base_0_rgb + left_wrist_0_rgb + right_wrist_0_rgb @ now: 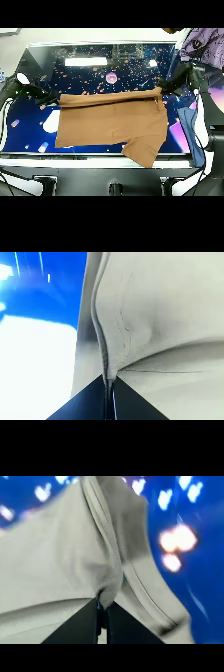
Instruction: Fold the clothes and pants, and hang the long-sleeved shirts on hangers.
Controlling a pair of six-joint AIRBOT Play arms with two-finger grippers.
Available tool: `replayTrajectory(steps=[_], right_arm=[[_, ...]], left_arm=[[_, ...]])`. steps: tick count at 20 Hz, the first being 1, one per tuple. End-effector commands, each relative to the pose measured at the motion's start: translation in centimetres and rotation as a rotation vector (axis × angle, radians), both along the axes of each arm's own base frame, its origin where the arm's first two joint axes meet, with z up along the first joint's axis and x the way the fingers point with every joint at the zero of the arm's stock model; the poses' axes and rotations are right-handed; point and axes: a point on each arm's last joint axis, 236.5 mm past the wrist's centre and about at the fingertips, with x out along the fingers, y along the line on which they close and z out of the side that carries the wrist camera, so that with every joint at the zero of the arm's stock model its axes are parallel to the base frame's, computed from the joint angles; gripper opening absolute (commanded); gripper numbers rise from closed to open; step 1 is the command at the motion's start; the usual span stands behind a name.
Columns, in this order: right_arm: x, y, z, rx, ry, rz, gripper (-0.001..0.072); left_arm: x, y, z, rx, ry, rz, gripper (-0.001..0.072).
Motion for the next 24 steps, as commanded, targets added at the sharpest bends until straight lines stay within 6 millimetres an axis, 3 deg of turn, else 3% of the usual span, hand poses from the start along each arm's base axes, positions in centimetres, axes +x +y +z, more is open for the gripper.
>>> replayTrajectory(steps=[1,5,8,9,11,12,13,16,17,20,22,24], right_arm=[[-3.2,-0.5,-0.6,-0.032,0.133,0.049,0.0029],[-4.0,-0.6,-2.2,-0.032,0.183,0.058,0.0030],[-4.3,-0.4,-3.6,-0.020,0.217,0.059,0.0031],[-4.3,-0.2,-3.9,-0.013,0.219,0.059,0.0052],[-4.0,0.3,-4.0,0.003,0.206,0.091,0.0254],[-4.2,0.5,-3.5,0.009,0.206,0.128,0.0269],[-4.5,0.3,-2.6,-0.007,0.197,0.182,0.0270],[-4.7,-1.3,2.1,0.007,0.092,0.198,0.0281],[-5.4,-2.4,3.4,0.035,0.065,0.171,0.0334],[-11.0,-4.9,4.2,0.221,0.033,0.057,0.0365],[-16.4,-5.2,2.2,0.314,0.050,-0.039,0.0365],[-21.6,-3.7,-0.5,0.351,0.101,-0.088,0.0383]], left_arm=[[-3.6,-0.8,-1.8,-0.019,0.132,-0.025,0.0011],[-5.0,-1.1,-3.6,-0.025,0.185,-0.026,0.0012],[-4.7,-1.2,-4.1,-0.023,0.179,-0.024,0.0027],[-4.3,-1.2,-4.1,-0.019,0.164,-0.011,0.0115],[-3.5,-1.0,-3.6,-0.015,0.141,0.038,0.0442],[-3.2,-0.7,-3.0,-0.012,0.119,0.044,0.0513],[-2.7,-0.2,-1.8,-0.010,0.087,0.057,0.0530],[-2.1,3.2,3.8,0.019,-0.051,0.147,0.0529],[-3.0,5.1,5.5,0.054,-0.089,0.178,0.0530],[-8.3,8.6,7.1,0.057,-0.155,0.319,0.0529],[-12.8,7.8,6.5,-0.021,-0.162,0.380,0.0529],[-15.9,6.2,5.8,-0.095,-0.171,0.425,0.0529]])
